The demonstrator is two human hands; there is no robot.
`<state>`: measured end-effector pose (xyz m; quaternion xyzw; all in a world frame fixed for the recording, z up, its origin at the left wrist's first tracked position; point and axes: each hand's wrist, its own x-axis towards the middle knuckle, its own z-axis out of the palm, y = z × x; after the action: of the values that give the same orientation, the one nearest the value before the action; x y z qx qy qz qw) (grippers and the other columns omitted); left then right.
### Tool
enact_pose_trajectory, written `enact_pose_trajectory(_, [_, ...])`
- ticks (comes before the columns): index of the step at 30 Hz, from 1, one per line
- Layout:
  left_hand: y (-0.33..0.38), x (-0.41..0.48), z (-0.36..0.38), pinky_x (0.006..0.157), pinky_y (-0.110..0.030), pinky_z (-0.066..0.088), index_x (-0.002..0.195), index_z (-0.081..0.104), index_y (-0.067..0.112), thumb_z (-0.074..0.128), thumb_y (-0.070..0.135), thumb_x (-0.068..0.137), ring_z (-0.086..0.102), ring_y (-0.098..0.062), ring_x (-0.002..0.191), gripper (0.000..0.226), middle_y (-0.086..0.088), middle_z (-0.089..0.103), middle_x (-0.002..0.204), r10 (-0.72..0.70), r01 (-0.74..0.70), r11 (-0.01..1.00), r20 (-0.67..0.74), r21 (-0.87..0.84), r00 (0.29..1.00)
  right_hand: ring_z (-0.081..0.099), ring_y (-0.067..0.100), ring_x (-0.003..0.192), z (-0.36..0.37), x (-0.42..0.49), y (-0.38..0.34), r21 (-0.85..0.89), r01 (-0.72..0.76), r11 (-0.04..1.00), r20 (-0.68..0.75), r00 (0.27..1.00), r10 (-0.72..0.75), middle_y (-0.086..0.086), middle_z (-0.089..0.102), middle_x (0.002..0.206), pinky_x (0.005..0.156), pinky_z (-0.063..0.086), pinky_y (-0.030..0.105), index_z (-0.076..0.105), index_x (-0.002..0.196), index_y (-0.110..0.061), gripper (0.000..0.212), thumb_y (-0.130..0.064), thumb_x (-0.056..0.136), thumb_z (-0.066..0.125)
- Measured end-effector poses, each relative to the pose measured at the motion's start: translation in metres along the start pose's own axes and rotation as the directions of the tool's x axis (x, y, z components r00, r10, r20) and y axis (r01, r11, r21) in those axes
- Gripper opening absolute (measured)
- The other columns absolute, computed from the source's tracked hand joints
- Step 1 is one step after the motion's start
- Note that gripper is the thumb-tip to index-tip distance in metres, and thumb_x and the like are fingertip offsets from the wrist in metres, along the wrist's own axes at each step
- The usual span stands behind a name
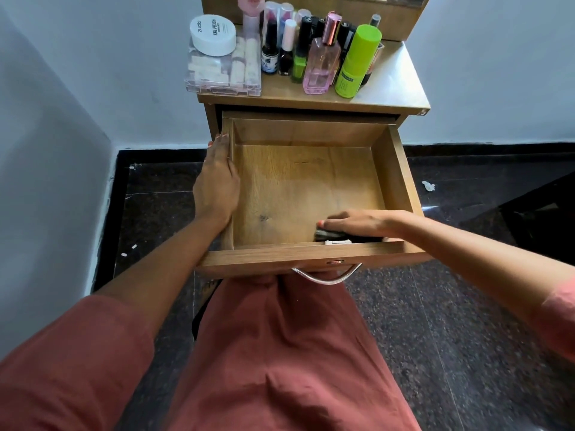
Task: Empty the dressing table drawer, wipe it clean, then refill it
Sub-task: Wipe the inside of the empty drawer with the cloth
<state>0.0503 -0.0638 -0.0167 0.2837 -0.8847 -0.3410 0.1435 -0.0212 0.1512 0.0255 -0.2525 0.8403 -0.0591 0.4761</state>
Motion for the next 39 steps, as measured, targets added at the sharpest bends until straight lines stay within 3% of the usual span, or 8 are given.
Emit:
enact_pose_trajectory(4, [0.000, 0.000, 0.000, 0.096, -0.044, 0.045, 0.142, 0.032, 0.016, 0.028, 0.014, 0.099, 0.050, -0.028, 0.123, 0.043, -0.004, 0.033, 0.150, -0.007, 0.007, 1.000, 0.004, -0.001, 1.000, 0.053, 0.022, 0.110, -0.013, -0.006, 0.033, -0.072, -0.143, 0.987, -0.012, 0.990, 0.142, 0.007, 0.055, 0.130, 0.093, 0.037, 0.032, 0.053, 0.126, -0.017, 0.049, -0.050, 0.095, 0.031])
enact_pose_trajectory(9, [0.001, 0.000, 0.000, 0.093, -0.044, 0.046, 0.143, 0.031, 0.018, 0.028, 0.014, 0.099, 0.051, -0.029, 0.122, 0.044, -0.003, 0.033, 0.150, -0.027, 0.027, 1.000, 0.008, 0.000, 1.000, 0.048, 0.019, 0.101, -0.011, 0.001, 0.033, -0.134, -0.150, 0.980, -0.016, 0.989, 0.150, 0.011, 0.053, 0.131, 0.090, 0.035, 0.031, 0.049, 0.127, -0.014, 0.052, -0.050, 0.096, 0.030])
enact_pose_trajectory(13, [0.002, 0.000, -0.001, 0.094, -0.043, 0.046, 0.142, 0.032, 0.017, 0.029, 0.014, 0.099, 0.053, -0.029, 0.119, 0.043, -0.004, 0.035, 0.149, -0.020, 0.020, 1.000, 0.002, -0.001, 1.000, 0.045, 0.023, 0.122, -0.009, 0.001, 0.020, -0.159, -0.142, 0.977, 0.007, 0.989, 0.145, 0.005, 0.044, 0.142, 0.099, 0.031, 0.033, 0.042, 0.135, -0.019, 0.053, -0.052, 0.095, 0.031])
enact_pose_trajectory(17, [0.003, 0.000, -0.001, 0.093, -0.042, 0.045, 0.142, 0.032, 0.016, 0.028, 0.014, 0.099, 0.053, -0.029, 0.118, 0.043, -0.003, 0.035, 0.149, -0.018, 0.018, 1.000, -0.004, 0.006, 1.000, 0.040, 0.023, 0.130, 0.001, 0.008, -0.021, -0.209, -0.036, 0.977, 0.022, 0.999, 0.042, 0.003, 0.042, 0.145, 0.105, 0.029, 0.036, 0.043, 0.135, -0.021, 0.052, -0.052, 0.095, 0.030])
enact_pose_trajectory(25, [0.003, 0.000, -0.002, 0.089, -0.044, 0.046, 0.141, 0.032, 0.016, 0.028, 0.011, 0.097, 0.054, -0.033, 0.115, 0.044, -0.008, 0.041, 0.145, -0.023, 0.023, 0.999, -0.004, 0.031, 1.000, 0.052, 0.023, 0.113, 0.033, 0.048, -0.116, -0.153, 0.207, 0.966, 0.092, 0.976, -0.195, 0.006, 0.054, 0.130, 0.084, 0.036, 0.031, 0.053, 0.122, -0.014, 0.041, -0.037, 0.096, 0.032])
enact_pose_trajectory(33, [0.003, -0.002, -0.001, 0.089, -0.044, 0.047, 0.142, 0.031, 0.017, 0.029, 0.012, 0.099, 0.056, -0.031, 0.113, 0.044, -0.005, 0.038, 0.147, -0.026, 0.026, 0.999, 0.007, 0.034, 1.000, 0.047, 0.018, 0.118, 0.026, 0.034, -0.079, -0.039, 0.242, 0.970, 0.083, 0.968, -0.238, 0.002, 0.051, 0.130, 0.092, 0.032, 0.028, 0.052, 0.124, -0.016, 0.042, -0.042, 0.097, 0.033])
enact_pose_trajectory(36, [0.003, -0.001, -0.002, 0.089, -0.044, 0.047, 0.143, 0.031, 0.017, 0.029, 0.012, 0.099, 0.055, -0.030, 0.114, 0.044, -0.005, 0.036, 0.148, -0.025, 0.024, 0.999, 0.011, 0.034, 1.000, 0.046, 0.010, 0.103, 0.020, 0.025, -0.057, -0.033, 0.209, 0.977, 0.054, 0.977, -0.207, -0.004, 0.053, 0.114, 0.086, 0.029, 0.024, 0.053, 0.121, -0.018, 0.039, -0.042, 0.097, 0.034])
enact_pose_trajectory(39, [0.003, -0.001, -0.002, 0.090, -0.044, 0.047, 0.143, 0.030, 0.016, 0.029, 0.012, 0.099, 0.055, -0.031, 0.115, 0.044, -0.005, 0.035, 0.148, -0.021, 0.021, 0.999, 0.012, 0.032, 1.000, 0.050, 0.014, 0.101, 0.013, 0.017, -0.028, -0.033, 0.154, 0.988, 0.030, 0.988, -0.153, -0.005, 0.053, 0.108, 0.087, 0.034, 0.027, 0.055, 0.115, -0.018, 0.037, -0.043, 0.097, 0.035])
